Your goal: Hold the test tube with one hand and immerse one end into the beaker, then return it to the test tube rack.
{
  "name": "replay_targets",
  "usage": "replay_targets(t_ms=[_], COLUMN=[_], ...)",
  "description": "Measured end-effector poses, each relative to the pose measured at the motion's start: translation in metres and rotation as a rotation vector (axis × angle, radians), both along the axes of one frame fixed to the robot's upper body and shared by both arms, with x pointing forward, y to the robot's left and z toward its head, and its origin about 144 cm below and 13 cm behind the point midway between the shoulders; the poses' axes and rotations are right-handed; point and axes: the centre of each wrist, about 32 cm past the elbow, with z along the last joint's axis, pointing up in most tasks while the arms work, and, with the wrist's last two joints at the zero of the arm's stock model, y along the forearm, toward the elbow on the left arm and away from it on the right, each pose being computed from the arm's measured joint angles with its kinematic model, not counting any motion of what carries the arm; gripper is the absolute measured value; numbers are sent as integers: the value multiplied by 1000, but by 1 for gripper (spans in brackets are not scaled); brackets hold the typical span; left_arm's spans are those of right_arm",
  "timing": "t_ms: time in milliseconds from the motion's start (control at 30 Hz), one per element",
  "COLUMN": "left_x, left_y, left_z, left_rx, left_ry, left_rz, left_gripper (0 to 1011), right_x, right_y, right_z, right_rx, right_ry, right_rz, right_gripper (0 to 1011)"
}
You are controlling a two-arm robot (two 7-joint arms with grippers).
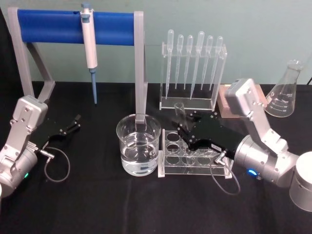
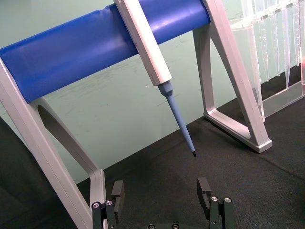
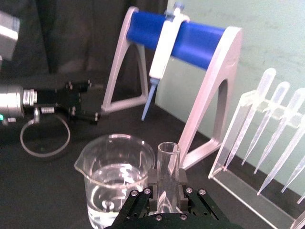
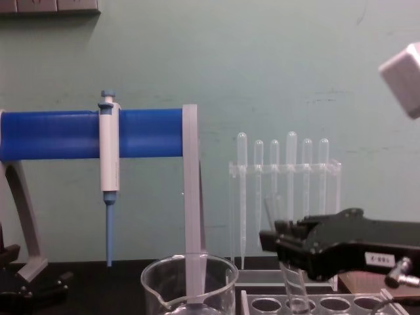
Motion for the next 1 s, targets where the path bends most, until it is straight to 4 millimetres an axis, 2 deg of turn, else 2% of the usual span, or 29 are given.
replay_targets(t_ms=[467,667,1000], left_x=[0,0,0], left_y=[0,0,0], left_z=[0,0,0], left_rx=[0,0,0], left_ry=[0,0,0], left_rz=[0,0,0], left_gripper=[1000,1000,1000], right_x=[-23,-25,-25], right_y=[-13,-13,-13], right_z=[18,27,29], right_rx=[199,226,230], right_ry=[-74,-77,-74], right_rz=[-42,-55,-56], right_gripper=[228,229,228])
